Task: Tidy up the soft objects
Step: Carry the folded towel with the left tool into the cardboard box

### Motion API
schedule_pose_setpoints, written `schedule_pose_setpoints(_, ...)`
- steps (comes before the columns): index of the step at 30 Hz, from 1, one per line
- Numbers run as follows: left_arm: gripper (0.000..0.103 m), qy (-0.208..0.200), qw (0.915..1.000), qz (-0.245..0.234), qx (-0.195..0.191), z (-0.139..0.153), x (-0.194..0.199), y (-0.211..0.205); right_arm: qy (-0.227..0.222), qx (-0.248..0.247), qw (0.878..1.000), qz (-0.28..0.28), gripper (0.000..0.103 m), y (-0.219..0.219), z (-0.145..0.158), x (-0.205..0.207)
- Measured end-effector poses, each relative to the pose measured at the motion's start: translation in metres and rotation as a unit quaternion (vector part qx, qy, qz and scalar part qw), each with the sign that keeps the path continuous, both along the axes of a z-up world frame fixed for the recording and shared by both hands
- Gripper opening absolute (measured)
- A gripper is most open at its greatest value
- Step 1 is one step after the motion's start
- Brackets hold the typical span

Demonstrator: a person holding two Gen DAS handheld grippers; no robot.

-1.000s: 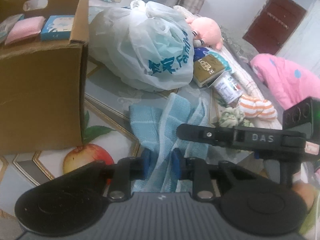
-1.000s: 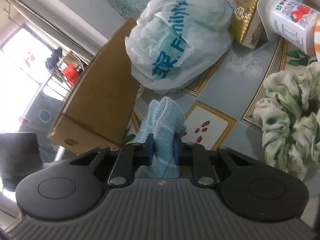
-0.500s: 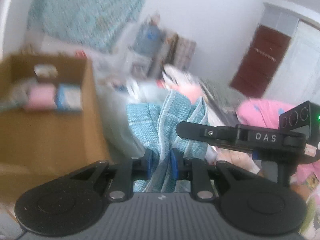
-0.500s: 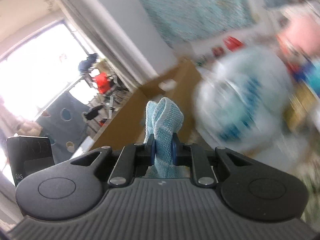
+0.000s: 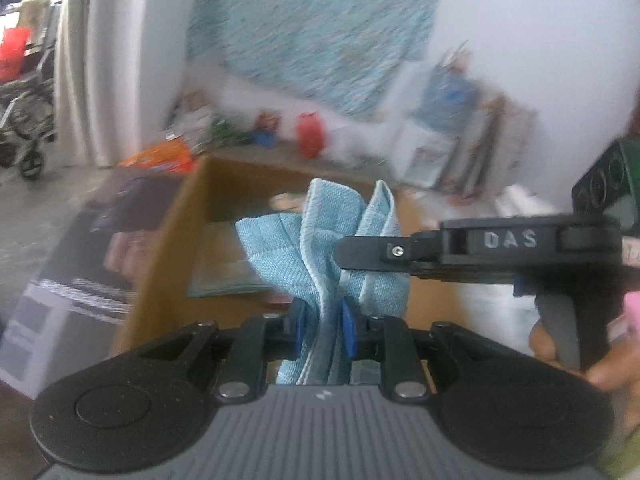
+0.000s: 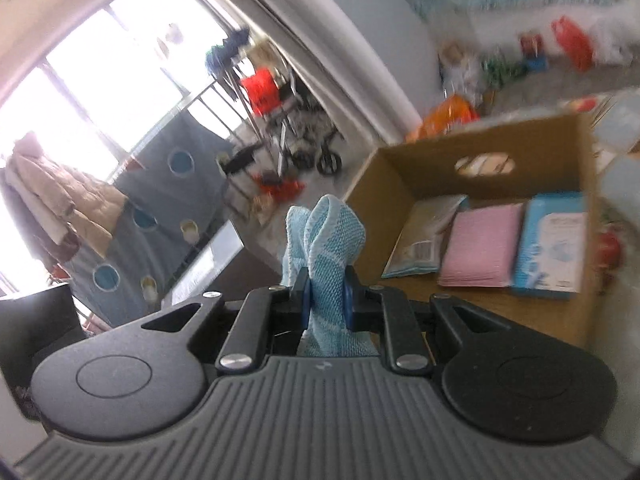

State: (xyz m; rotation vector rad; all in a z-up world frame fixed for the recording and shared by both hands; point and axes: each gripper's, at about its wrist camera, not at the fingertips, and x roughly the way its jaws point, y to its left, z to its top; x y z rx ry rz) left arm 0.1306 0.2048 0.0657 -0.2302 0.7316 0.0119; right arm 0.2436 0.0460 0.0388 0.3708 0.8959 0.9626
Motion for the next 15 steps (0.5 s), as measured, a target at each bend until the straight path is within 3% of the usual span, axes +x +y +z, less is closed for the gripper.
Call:
schedule_pose_setpoints(7,0.020,0.086,0.9949,0.041,0.031,-0.037,0.052,0.042,0.140,-0.029,0.989,-0.025,0.014,0.069,-0.068,0.060)
schedule_pose_setpoints(13,0.020,0.107,0.9911,0.053,0.059,-0.047,0.059,0.053,0.191,-0.050,0.979,-0.049,0.017,0.098,-0.117,0.082)
schedule_pose_setpoints(15,0.030,0.104,0.9911,0.050,0.067,-0.047,0.061,0.049,0.209,-0.054,0.975,-0.052,0.017,0.104,-0.132,0.086)
